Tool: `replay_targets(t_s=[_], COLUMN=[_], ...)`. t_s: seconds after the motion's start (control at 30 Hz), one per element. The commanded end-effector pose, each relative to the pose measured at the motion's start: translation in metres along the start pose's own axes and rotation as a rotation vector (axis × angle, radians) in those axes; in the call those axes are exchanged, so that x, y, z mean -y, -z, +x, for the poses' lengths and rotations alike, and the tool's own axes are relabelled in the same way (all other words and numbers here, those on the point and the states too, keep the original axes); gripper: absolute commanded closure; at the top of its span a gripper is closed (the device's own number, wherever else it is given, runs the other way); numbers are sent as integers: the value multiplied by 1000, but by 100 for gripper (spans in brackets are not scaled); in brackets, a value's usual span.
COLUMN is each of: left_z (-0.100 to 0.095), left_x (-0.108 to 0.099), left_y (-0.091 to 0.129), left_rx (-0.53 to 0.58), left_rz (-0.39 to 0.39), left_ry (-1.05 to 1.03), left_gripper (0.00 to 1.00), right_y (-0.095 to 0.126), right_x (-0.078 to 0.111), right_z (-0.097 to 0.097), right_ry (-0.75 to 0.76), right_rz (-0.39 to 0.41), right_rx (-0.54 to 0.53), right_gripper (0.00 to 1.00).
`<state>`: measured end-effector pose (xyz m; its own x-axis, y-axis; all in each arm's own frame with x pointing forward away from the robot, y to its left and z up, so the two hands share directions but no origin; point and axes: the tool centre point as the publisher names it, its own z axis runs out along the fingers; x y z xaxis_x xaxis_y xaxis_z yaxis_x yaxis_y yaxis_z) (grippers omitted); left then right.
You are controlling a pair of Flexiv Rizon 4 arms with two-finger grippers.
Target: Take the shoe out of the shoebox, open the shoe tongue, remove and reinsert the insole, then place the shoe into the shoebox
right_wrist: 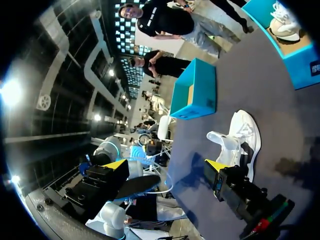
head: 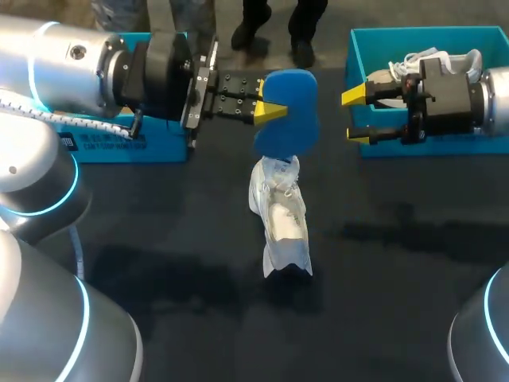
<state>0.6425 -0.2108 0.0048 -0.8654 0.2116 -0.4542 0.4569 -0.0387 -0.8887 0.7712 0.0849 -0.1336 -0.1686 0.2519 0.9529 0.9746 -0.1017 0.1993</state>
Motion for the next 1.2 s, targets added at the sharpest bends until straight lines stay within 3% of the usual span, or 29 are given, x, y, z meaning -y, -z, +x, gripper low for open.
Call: replay_targets(t_s=[0.03, 0.43, 0.7, 0.77, 1.2], left_z=[-3, -3, -6, -8, -3], left_x=[0, 0, -26, -30, -71], left_y=[-2, -2, 0, 0, -5], left_rx=[-3, -3, 14, 49, 3], left_rz=[-18, -18, -88, -71, -127], left_ry=[-231, -231, -556, -605, -991], left_gripper=[100, 100, 100, 100, 100], right_y=[-2, -2, -2, -2, 0], right_x=[0, 0, 0, 0, -1], right_z=[0, 0, 0, 0, 8], right_ry=[0, 0, 0, 0, -5], right_rz=[0, 0, 0, 0, 21], right_rx=[1, 1, 1, 1, -13], right_gripper=[0, 0, 0, 0, 0])
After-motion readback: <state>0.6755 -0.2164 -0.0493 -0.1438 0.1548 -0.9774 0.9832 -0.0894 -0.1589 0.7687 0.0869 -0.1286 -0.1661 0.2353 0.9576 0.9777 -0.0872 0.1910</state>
